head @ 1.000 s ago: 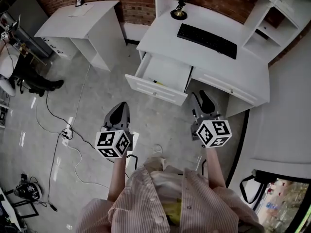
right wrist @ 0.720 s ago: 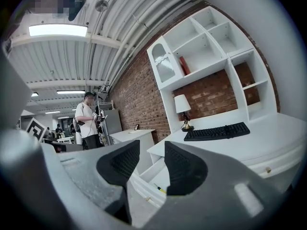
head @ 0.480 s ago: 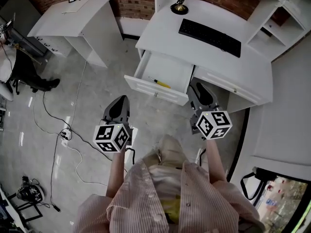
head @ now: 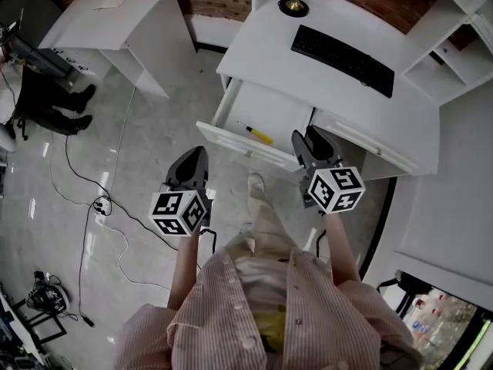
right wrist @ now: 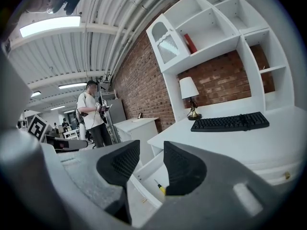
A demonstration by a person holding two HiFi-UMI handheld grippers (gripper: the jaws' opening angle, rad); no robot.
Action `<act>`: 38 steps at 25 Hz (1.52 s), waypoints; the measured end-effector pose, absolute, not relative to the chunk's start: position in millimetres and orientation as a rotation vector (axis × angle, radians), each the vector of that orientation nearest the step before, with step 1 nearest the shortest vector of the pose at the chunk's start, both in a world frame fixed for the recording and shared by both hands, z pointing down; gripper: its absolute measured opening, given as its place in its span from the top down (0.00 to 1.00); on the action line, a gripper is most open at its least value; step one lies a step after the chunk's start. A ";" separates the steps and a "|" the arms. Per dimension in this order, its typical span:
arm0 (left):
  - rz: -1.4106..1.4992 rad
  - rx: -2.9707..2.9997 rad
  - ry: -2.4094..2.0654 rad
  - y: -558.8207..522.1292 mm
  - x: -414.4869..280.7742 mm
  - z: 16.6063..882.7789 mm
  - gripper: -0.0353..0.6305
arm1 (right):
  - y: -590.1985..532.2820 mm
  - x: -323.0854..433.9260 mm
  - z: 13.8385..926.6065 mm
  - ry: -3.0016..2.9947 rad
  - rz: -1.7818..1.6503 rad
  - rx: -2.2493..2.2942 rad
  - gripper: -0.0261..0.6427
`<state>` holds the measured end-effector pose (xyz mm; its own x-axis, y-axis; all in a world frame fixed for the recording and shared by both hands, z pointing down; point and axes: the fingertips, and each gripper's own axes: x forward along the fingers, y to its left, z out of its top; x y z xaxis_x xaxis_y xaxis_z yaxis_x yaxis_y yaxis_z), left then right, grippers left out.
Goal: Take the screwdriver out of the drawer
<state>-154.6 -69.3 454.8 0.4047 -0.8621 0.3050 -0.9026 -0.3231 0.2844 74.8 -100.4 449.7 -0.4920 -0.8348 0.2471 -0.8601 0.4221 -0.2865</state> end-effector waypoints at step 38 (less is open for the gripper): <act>0.449 2.037 -1.309 -239.3 -130.2 573.8 0.95 | -240.0 -8.7 648.4 -2.250 0.774 0.672 0.74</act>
<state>-130.2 -239.3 573.8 0.4384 -0.6677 0.6017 -0.8964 -0.2758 0.3470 -8.7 -240.0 648.4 -0.6527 -0.2477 0.7160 -0.6356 0.6933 -0.3396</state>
